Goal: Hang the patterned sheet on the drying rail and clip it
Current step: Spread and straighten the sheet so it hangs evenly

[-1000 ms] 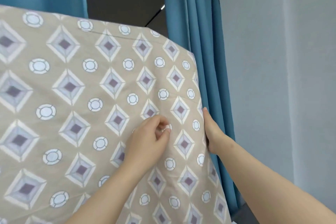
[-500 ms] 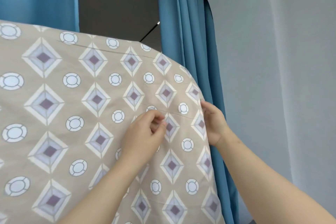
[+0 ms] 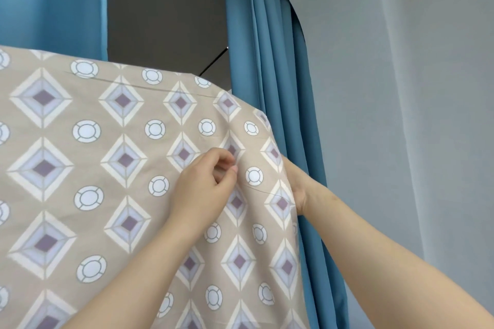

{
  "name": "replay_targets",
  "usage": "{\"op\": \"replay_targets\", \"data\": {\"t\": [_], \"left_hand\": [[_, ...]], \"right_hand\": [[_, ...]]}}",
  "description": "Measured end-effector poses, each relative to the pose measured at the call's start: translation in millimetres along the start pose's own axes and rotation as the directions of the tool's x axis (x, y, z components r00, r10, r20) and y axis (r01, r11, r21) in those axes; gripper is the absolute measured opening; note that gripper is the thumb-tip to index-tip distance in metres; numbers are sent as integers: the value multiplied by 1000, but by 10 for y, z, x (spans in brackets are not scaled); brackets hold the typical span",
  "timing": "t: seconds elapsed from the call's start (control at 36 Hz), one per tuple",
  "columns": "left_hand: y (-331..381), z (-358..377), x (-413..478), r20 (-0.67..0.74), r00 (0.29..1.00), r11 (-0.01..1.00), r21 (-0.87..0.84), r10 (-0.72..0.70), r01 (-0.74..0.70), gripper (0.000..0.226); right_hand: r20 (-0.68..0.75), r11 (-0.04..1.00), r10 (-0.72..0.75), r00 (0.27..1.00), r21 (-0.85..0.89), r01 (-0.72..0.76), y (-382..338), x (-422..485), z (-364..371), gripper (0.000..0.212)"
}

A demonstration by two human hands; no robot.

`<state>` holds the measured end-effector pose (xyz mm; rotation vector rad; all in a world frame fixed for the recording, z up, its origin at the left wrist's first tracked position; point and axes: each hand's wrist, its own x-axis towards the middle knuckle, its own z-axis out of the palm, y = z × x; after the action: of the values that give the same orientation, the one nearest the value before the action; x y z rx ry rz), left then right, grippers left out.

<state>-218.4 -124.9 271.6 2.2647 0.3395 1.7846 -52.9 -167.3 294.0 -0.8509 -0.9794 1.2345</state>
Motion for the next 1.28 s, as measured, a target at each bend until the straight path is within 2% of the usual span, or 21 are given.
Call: {"op": "replay_targets", "data": {"t": [0.08,0.17,0.28,0.33,0.39,0.42,0.5,0.53,0.58,0.69,0.72,0.75,0.81,0.83,0.89,0.97,1.03,1.06,1.14,1.17,1.28], "left_hand": [[5,-1,40,-3,1000,1000,11,0,0,24],[20,-11,90,8,1000,1000,21,12,-12,26],[25,-43,170,10,1000,1000,30,6,-6,24],[15,-67,201,7,1000,999,37,-3,3,22],[6,-86,215,8,1000,999,41,-8,8,23],[7,-90,221,12,1000,999,43,-8,8,23],[17,-90,242,29,1000,998,57,-7,5,24],[19,-102,256,31,1000,998,69,-3,1,24],[31,-118,291,29,1000,995,98,13,-16,22],[57,-124,388,16,999,993,116,35,-37,15],[64,-116,410,11,999,992,121,36,-37,13],[66,-114,425,8,999,991,125,37,-38,13],[74,-98,433,8,999,989,136,51,-51,12],[75,-88,434,10,998,987,146,64,-65,12],[77,-78,438,12,996,982,168,90,-91,12],[68,-71,458,9,996,979,180,94,-94,12],[56,-64,477,2,995,980,174,95,-94,12],[51,-59,482,-1,995,980,173,100,-98,12],[33,-55,480,5,994,975,192,112,-111,13],[30,-53,476,8,993,973,201,116,-115,14],[27,-82,496,-3,990,967,215,144,-140,9]], "right_hand": [[-61,998,-54,997,-19,53,-74,-124,86,28],[-262,960,-276,925,-21,280,-268,-177,70,22],[-447,780,-600,663,-144,609,-617,-351,74,22],[-493,690,-697,521,-261,676,-767,-463,17,18],[-521,634,-753,403,-410,655,-815,-491,-76,15],[-520,646,-750,409,-445,620,-808,-478,-133,11],[-501,799,-600,623,-401,448,-744,-439,-197,13],[-497,821,-567,657,-405,402,-737,-438,-184,13],[-499,788,-614,612,-431,439,-781,-427,-180,8],[-511,608,-762,397,-353,711,-901,-435,-204,15],[-504,600,-766,399,-337,726,-894,-444,-211,17],[-486,637,-745,457,-315,704,-861,-451,-203,20],[-375,794,-604,703,-203,574,-742,-452,-184,27],[-312,854,-521,795,-176,490,-670,-426,-185,30],[-275,892,-443,853,-233,388,-597,-350,-204,28],[-412,817,-567,713,-173,550,-681,-283,-257,16],[-451,744,-634,628,-131,656,-742,-278,-305,21],[-447,745,-630,634,-117,657,-739,-273,-333,28],[-335,845,-535,775,-194,499,-629,-282,-363,33],[-331,852,-523,786,-236,467,-610,-295,-372,32],[-490,784,-592,640,-163,599,-706,-379,-402,37]]}}
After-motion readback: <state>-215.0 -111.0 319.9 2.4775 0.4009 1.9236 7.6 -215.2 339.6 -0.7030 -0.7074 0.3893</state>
